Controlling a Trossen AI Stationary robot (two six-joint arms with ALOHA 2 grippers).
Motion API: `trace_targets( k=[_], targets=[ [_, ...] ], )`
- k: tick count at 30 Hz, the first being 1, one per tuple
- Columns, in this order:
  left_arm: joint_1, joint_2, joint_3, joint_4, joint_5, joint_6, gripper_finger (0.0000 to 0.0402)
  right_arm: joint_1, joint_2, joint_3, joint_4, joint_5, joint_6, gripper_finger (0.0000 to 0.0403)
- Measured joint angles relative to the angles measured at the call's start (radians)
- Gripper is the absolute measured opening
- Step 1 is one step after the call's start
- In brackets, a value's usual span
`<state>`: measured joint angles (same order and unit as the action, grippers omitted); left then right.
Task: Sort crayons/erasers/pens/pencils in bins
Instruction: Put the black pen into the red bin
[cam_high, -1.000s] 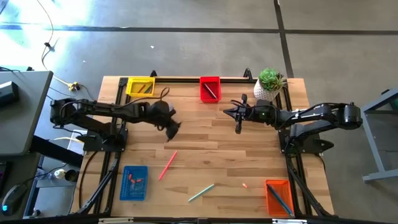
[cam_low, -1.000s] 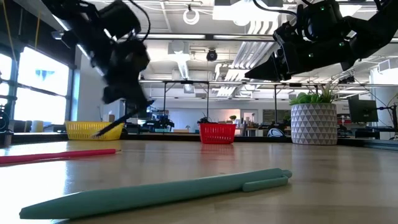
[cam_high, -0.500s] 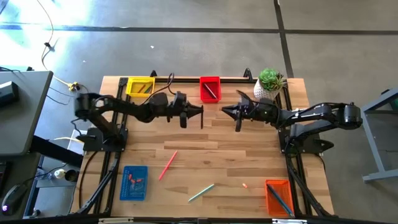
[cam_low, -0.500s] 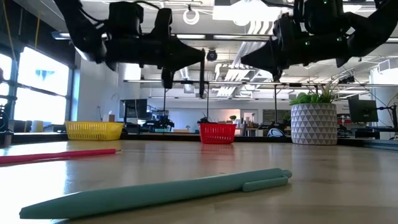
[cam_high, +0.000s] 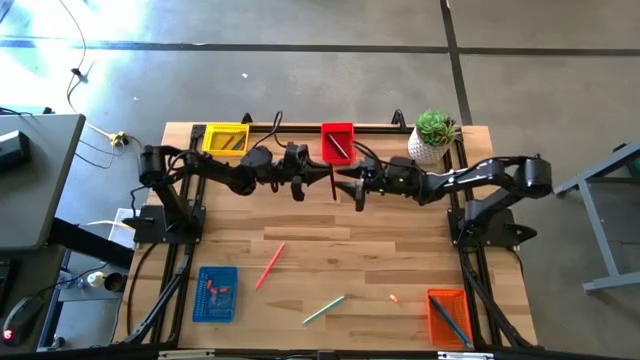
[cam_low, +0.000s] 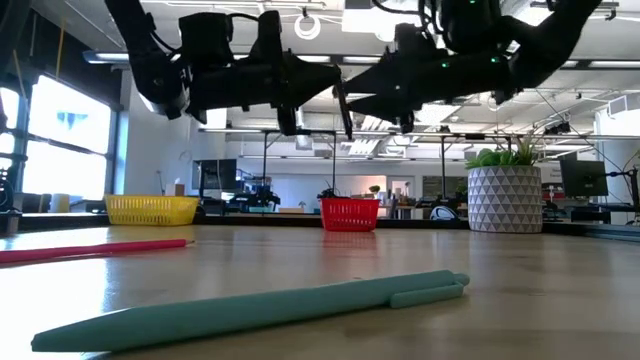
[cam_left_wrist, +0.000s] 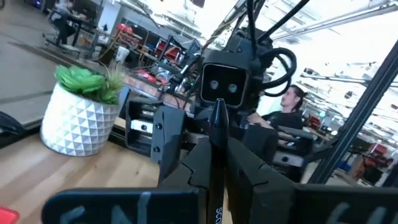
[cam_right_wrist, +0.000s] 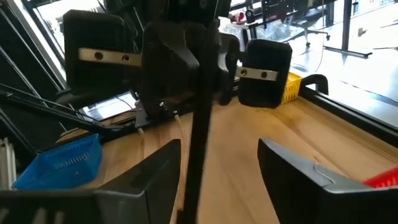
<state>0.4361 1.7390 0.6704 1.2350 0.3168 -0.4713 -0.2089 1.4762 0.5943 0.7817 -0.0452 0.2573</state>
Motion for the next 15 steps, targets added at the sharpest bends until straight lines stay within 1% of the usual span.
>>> trace_targets(
  k=[4, 7, 10, 12, 15],
  targets=[
    [0.000, 0.000, 0.000, -0.001, 0.000, 0.011, 0.0008, 0.000, 0.045, 0.057, -0.016, 0.000, -0.001, 0.0205],
    [-0.001, 0.000, 0.000, -0.001, 0.000, 0.027, 0.0008, 0.000, 0.069, 0.088, -0.021, -0.003, -0.002, 0.0192],
    [-0.001, 0.000, 0.000, 0.003, 0.001, 0.031, 0.0008, 0.000, 0.087, 0.107, -0.038, 0.008, -0.001, 0.0165],
    [0.000, 0.000, 0.000, 0.006, -0.001, 0.031, 0.0008, 0.001, 0.096, 0.123, -0.042, 0.038, -0.003, 0.0138],
    [0.002, 0.000, 0.000, 0.006, -0.008, 0.045, 0.0009, 0.001, 0.095, 0.133, -0.060, 0.047, -0.004, 0.0093]
  ],
)
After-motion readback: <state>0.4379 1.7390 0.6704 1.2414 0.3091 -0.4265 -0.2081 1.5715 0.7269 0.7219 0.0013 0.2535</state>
